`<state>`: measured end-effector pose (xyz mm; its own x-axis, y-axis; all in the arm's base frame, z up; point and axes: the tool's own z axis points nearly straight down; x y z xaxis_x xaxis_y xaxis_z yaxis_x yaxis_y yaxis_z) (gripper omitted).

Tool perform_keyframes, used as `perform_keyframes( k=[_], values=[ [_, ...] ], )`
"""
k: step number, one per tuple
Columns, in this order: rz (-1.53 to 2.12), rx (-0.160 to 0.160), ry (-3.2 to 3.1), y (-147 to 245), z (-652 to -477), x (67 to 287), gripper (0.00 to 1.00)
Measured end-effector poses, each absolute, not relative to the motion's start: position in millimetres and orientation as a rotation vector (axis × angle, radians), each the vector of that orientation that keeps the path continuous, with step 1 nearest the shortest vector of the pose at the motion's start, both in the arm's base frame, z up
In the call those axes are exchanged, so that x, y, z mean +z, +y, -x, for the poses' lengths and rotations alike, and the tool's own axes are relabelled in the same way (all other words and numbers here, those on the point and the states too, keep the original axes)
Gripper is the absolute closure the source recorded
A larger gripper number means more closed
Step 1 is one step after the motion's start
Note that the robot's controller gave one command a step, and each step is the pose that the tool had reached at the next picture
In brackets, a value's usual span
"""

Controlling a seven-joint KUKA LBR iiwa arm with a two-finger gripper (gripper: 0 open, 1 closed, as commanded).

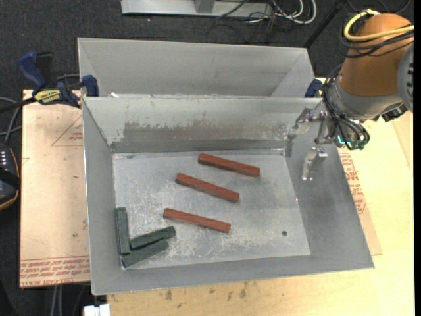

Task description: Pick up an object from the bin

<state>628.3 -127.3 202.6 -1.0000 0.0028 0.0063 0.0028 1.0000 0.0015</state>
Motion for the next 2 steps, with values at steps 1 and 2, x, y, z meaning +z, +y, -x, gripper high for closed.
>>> perform_keyframes(
  k=[1, 2],
  values=[
    [0.001, 0.0, -3.143, -126.9, -630.0, 207.5, 0.0],
    [-0.1, 0.003, -3.148, -110.0, -634.2, 172.6, 0.0]
  ],
)
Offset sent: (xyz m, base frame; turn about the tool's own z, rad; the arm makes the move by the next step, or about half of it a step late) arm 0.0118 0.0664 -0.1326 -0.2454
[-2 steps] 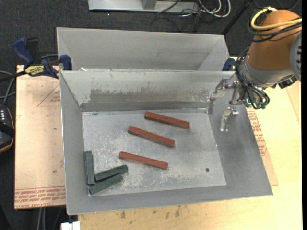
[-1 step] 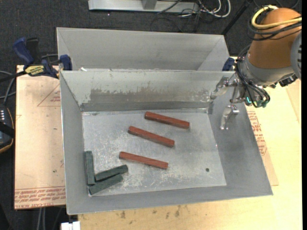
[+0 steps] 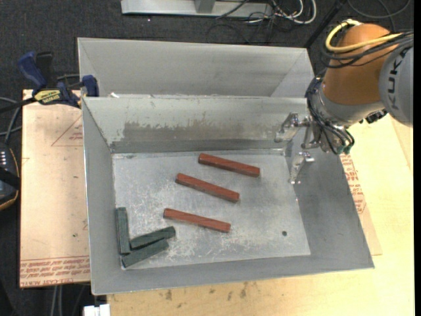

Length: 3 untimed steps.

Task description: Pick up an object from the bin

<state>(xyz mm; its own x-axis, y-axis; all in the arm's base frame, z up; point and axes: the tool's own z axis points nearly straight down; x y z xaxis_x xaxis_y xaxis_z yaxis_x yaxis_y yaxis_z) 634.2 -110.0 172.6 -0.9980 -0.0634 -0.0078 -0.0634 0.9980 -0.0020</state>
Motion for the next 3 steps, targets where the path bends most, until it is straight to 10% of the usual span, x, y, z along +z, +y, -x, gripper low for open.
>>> perform_keyframes(
  k=[1, 2, 3],
  values=[
    [0.26, -0.002, 3.115, -77.0, -653.0, 77.2, 1.0],
    [0.261, -0.002, 3.115, -76.9, -653.0, 77.2, 1.0],
    [0.386, -0.003, 3.105, -63.9, -645.6, 260.8, 1.0]
  ],
)
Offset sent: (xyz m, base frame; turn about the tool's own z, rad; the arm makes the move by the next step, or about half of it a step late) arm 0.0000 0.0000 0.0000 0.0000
